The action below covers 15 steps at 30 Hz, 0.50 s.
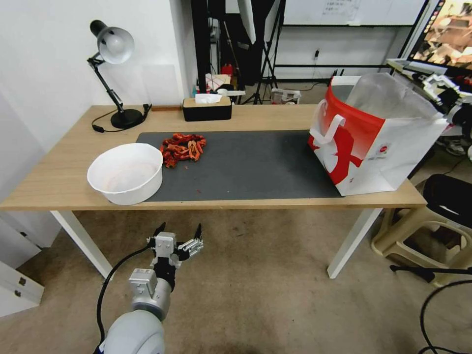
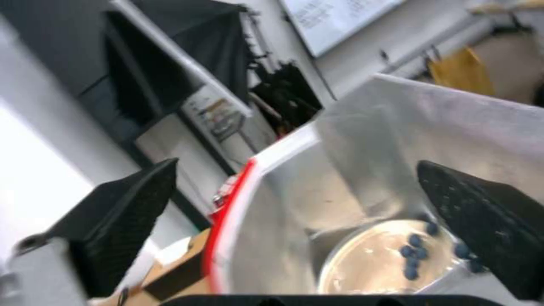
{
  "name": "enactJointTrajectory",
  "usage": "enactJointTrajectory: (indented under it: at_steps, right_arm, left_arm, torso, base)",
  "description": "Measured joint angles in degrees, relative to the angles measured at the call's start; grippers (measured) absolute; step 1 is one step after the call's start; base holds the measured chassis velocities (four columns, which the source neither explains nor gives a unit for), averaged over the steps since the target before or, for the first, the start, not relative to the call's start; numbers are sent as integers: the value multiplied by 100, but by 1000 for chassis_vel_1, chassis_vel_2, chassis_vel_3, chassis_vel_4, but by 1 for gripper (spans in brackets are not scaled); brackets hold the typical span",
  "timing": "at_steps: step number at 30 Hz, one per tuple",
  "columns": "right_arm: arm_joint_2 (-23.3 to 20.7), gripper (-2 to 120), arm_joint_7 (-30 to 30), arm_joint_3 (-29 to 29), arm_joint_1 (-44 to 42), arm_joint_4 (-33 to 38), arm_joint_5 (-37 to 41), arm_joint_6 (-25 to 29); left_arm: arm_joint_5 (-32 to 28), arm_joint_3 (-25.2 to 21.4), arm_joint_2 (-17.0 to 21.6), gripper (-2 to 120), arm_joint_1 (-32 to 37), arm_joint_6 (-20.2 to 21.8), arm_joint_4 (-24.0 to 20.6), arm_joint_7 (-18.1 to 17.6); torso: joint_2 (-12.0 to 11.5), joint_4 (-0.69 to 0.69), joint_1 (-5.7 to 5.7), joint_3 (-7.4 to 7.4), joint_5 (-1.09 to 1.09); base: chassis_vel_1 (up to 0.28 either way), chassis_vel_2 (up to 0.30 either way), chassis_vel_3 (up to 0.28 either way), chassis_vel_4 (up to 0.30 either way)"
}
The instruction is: Close the takeout container lid, then place the container into the takeout bag.
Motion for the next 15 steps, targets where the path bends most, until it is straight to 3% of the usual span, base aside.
enactJointTrajectory:
  at_steps: [1, 3, 4, 7, 12, 15]
  right_arm:
    - [0, 105, 0, 0, 0, 0, 0, 0]
    - [0, 111, -875, 29, -450, 264, -1027, 303]
    - [0, 111, -875, 29, -450, 264, -1027, 303]
    - [63, 114, -1944, 76, -1141, 616, -2658, 933]
    - [285, 114, -2401, 9, -1726, 921, -3689, 1411]
    - [582, 112, -2628, -222, -2257, 996, -4475, 2219]
  left_arm:
    - [0, 0, 0, 100, 0, 0, 0, 0]
    - [3, -22, -10, 100, 22, -143, 20, 41]
    - [3, -22, -10, 100, 22, -143, 20, 41]
    - [-32, -48, -11, 100, 36, -244, 15, 53]
    - [-77, -63, -69, 100, 16, -355, 17, 64]
    - [-167, -63, -113, 100, 20, -580, 96, 129]
  torso:
    - [0, 0, 0, 0, 0]
    - [0, 0, 0, 0, 0]
    - [0, 0, 0, 0, 0]
    - [0, 0, 0, 0, -1]
    - [0, 0, -1, 0, -1]
    - [0, 0, -1, 0, -1]
  base:
    - [0, 0, 0, 0]
    - [0, 0, 0, 0]
    - [0, 0, 0, 0]
    - [0, 0, 0, 0]
    - [0, 0, 0, 0]
    - [0, 0, 0, 0]
